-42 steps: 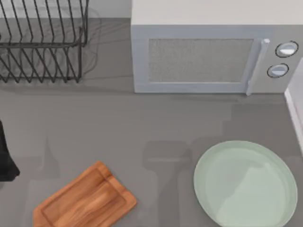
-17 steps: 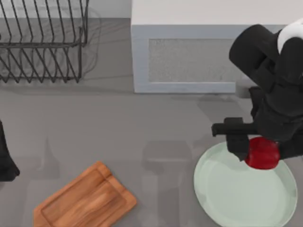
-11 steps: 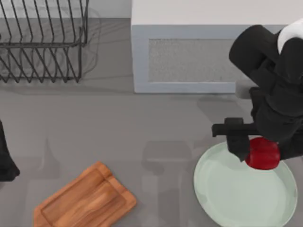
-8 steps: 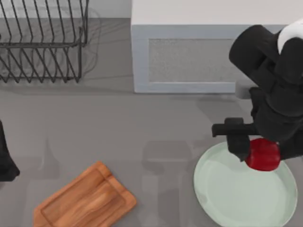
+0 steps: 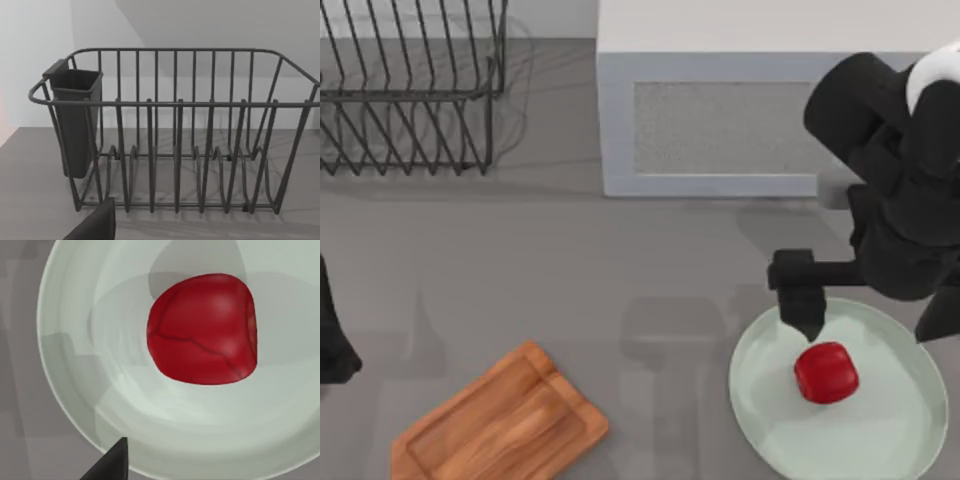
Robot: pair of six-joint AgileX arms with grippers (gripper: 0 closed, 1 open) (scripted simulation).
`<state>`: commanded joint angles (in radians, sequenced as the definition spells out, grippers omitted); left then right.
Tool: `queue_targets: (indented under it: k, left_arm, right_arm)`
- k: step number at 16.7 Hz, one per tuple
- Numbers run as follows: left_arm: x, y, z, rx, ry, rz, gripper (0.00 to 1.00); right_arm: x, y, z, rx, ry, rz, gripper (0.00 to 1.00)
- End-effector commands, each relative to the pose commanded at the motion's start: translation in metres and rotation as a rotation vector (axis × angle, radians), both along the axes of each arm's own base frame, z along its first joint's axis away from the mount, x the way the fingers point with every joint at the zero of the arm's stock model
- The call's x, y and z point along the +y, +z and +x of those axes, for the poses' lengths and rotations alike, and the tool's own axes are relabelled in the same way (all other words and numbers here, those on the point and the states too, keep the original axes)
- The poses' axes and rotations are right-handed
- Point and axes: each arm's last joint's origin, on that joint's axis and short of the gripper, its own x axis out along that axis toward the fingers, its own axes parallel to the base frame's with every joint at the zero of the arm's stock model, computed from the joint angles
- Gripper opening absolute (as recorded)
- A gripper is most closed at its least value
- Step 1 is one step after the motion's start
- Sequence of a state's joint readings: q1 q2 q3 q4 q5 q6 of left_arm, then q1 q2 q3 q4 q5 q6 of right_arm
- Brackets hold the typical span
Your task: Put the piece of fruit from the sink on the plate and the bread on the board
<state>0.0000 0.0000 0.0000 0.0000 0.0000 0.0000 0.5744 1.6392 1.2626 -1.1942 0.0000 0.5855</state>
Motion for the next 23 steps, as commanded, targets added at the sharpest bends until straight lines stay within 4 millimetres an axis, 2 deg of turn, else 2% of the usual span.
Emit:
queue_targets:
  k: [7,11,14,18,20,23]
  left_arm:
    - [0.0,0.0,0.0,0.0,0.0,0.0,1.0]
    - [0.0,0.0,0.0,0.0,0.0,0.0,1.0]
    - [0.0,0.0,0.0,0.0,0.0,0.0,1.0]
    - [0.0,0.0,0.0,0.0,0.0,0.0,1.0]
    - [0.0,0.0,0.0,0.0,0.0,0.0,1.0]
    - [0.0,0.0,0.0,0.0,0.0,0.0,1.0]
  right_arm:
    - [-0.002,0.001,0.0,-0.009,-0.001,0.006,1.0]
    - [-0.027,0.008,-0.012,-0.126,0.0,0.072,1.0]
    - [-0.059,0.015,-0.033,-0.308,0.001,0.148,1.0]
    - [-0.104,0.016,-0.077,-0.674,0.003,0.227,1.0]
    - [-0.123,0.007,-0.1,-0.881,0.005,0.232,1.0]
    - [-0.143,-0.017,-0.126,-1.177,0.006,0.189,1.0]
